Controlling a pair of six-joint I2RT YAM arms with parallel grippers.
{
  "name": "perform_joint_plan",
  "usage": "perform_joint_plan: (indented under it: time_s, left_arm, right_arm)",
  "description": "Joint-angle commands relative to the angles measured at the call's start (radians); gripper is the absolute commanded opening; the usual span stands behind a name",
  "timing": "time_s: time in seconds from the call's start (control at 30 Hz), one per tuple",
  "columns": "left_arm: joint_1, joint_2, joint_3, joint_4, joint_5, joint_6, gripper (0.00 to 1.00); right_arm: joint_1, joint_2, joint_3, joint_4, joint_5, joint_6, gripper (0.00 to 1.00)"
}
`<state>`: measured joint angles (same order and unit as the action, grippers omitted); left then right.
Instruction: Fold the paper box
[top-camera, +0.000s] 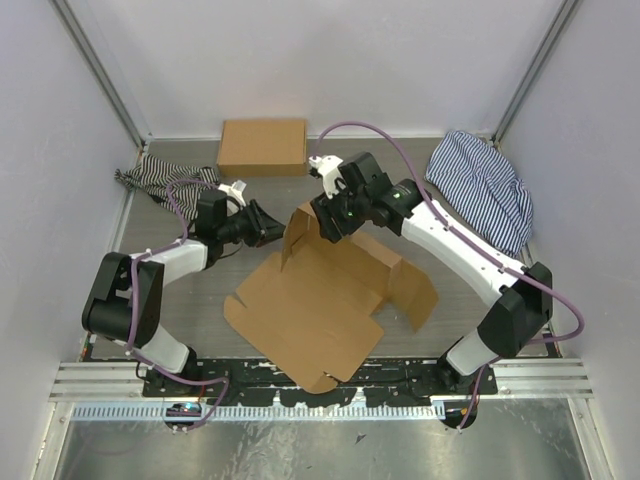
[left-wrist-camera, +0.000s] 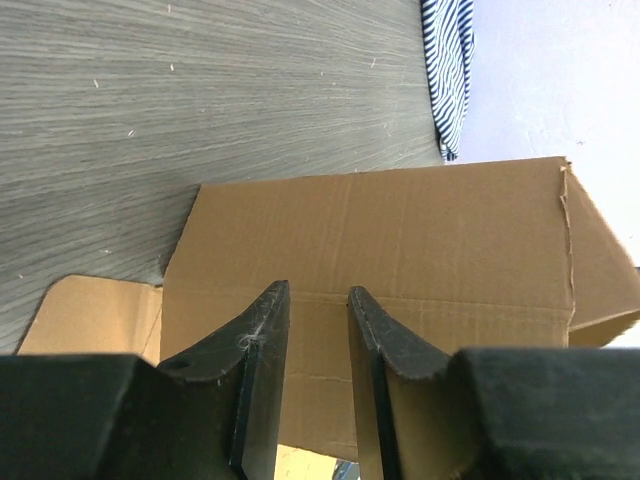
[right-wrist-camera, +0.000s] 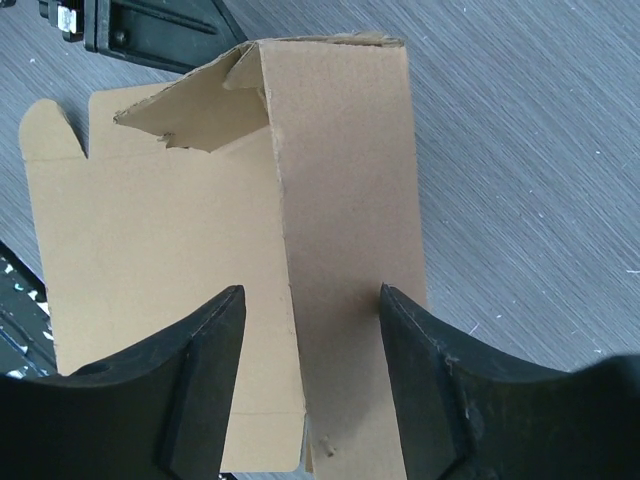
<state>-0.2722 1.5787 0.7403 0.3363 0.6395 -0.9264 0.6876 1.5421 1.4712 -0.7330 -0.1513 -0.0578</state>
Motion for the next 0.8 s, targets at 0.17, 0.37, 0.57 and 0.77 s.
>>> perform_joint_plan:
  time_s: [0.17, 0.37, 0.57, 0.77]
  left_arm:
    - [-0.006, -0.018, -0.027, 0.041, 0.025, 0.023, 0.37]
    - [-0.006, -0.074, -0.034, -0.009, 0.036, 0.057, 0.37]
    - [-0.009, -0.115, -0.064, -0.035, 0.027, 0.086, 0.37]
    - [-0.020, -0.089, -0.060, -0.035, 0.022, 0.099, 0.37]
  right_arm:
    - [-0.051, -0.074, -0.016, 0.057, -0.050, 0.045, 0.59]
    - [-0.052, -0.054, -0.040, 0.041, -0.128, 0.045, 0.52]
    - [-0.051, -0.071, -0.089, 0.049, -0.149, 0.053, 0.51]
    - [-0.051, -0.076, -0.107, 0.049, -0.127, 0.053, 0.51]
